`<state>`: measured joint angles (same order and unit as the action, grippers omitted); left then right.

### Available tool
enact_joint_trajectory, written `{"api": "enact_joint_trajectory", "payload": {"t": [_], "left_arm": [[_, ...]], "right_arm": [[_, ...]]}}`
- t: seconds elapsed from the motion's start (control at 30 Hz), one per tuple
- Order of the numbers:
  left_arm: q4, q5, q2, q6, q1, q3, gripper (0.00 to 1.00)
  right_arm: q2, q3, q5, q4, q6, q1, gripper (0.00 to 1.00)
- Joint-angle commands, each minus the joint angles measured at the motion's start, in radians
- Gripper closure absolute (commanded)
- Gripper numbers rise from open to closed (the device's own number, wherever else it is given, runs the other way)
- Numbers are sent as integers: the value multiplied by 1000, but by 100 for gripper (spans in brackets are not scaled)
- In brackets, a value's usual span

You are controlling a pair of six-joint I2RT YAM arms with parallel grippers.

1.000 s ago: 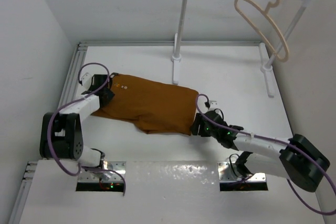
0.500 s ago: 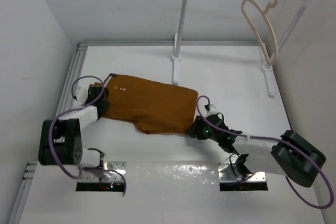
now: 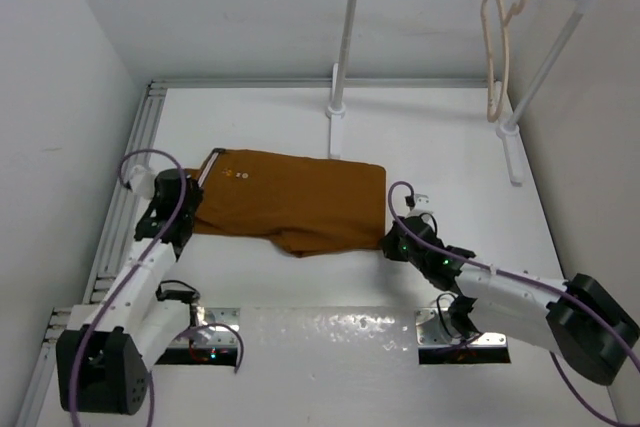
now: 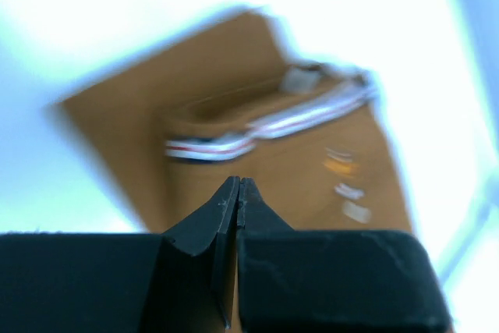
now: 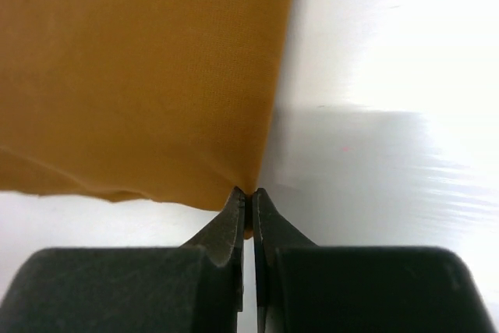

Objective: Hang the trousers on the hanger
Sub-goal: Fold the trousers at the center of the board, then pick up the hanger from the clothesline.

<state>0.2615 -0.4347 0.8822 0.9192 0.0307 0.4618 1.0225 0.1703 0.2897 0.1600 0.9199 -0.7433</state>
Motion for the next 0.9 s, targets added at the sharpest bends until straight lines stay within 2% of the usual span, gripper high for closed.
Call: {"api": "enact_joint_trajectory", "payload": {"t": [0.0, 0.03, 0.07, 0.1, 0.13, 0.17, 0.2, 0.27, 0.3, 0.33, 0.37, 0.5, 0.63, 0.7, 0.77, 0.8, 0.83, 0.87], "left_arm": [[-91, 61, 20, -71, -173, 108, 100], [-91, 22, 49, -75, -316, 130, 100], [-120, 7, 110, -91, -386, 149, 100], [-129, 8, 145, -118, -449, 187, 100], [-145, 39, 223, -131, -539, 205, 100], [-169, 62, 257, -152, -575, 219, 100], [-217, 144, 314, -213, -628, 222, 100], [-261, 158, 353, -226, -670, 216, 100], [-298, 174, 365, -252, -702, 204, 100], [-338, 178, 388, -259, -713, 196, 100], [-359, 210, 400, -276, -730, 187, 100], [-448, 257, 498, -307, -775, 179, 100], [-507, 286, 580, -313, -788, 160, 100], [-542, 304, 609, -309, -796, 140, 100], [-551, 310, 617, -309, -808, 130, 100], [-551, 312, 615, -309, -813, 123, 100], [-551, 318, 610, -307, -816, 120, 100], [-557, 323, 597, -304, -819, 115, 100]], "right_arm": [[-39, 35, 118, -189, -72, 15, 99], [-45, 29, 121, -213, -72, 16, 94], [-53, 28, 124, -230, -69, 16, 66], [-58, 28, 127, -249, -67, 18, 50], [-65, 37, 108, -279, -82, 18, 41], [-76, 47, 85, -299, -96, 18, 37], [-126, 108, 39, -356, -114, 18, 34], [-153, 132, 2, -402, -136, 18, 34], [-209, 177, -10, -415, -157, 18, 44], [-235, 207, -20, -450, -168, 18, 57], [-274, 280, -14, -483, -191, 18, 80], [-260, 498, 102, -528, -288, 18, 98], [-144, 778, 253, -542, -394, 18, 100], [-67, 866, 334, -545, -463, 18, 100], [-15, 991, 495, -556, -531, 18, 99], [32, 1024, 558, -541, -565, 19, 87], [59, 1084, 692, -515, -635, 24, 82], [89, 1118, 750, -507, -667, 28, 75]]}}
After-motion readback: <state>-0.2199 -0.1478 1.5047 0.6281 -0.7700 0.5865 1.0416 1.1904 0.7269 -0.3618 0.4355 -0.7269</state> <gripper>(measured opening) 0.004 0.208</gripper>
